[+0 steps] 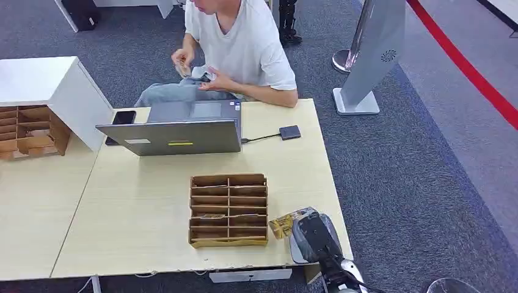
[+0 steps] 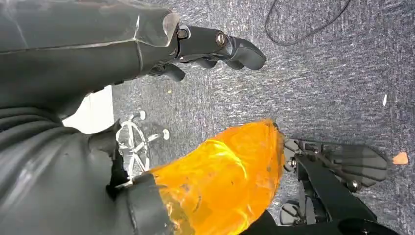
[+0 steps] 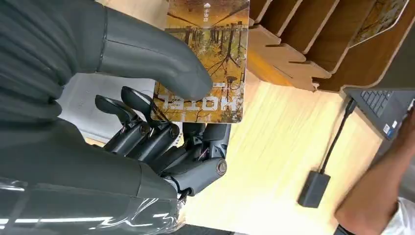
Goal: Pass the card to the sensor for recognition and then transmit it.
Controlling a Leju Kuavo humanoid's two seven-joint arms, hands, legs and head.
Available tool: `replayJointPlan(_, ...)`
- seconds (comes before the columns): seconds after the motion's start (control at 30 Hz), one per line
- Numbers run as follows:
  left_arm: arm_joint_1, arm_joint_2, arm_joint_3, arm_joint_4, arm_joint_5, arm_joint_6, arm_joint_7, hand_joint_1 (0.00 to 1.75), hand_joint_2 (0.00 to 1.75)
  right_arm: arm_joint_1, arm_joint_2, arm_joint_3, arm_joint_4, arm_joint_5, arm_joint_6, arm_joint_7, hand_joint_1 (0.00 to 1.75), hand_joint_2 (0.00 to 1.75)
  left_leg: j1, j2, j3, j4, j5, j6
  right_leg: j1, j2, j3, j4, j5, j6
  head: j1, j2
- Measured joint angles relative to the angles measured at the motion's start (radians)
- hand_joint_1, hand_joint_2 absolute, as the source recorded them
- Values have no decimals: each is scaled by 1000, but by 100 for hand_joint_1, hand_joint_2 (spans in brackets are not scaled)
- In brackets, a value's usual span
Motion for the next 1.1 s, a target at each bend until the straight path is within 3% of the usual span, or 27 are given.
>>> replayJointPlan(1.1, -8, 1, 0, 1, -16, 10, -2, 0, 0, 3, -7, 5, 28, 0, -34, 33, 175, 175, 0, 0, 0, 0, 0, 0, 0, 0, 0, 0, 0, 0, 0, 0)
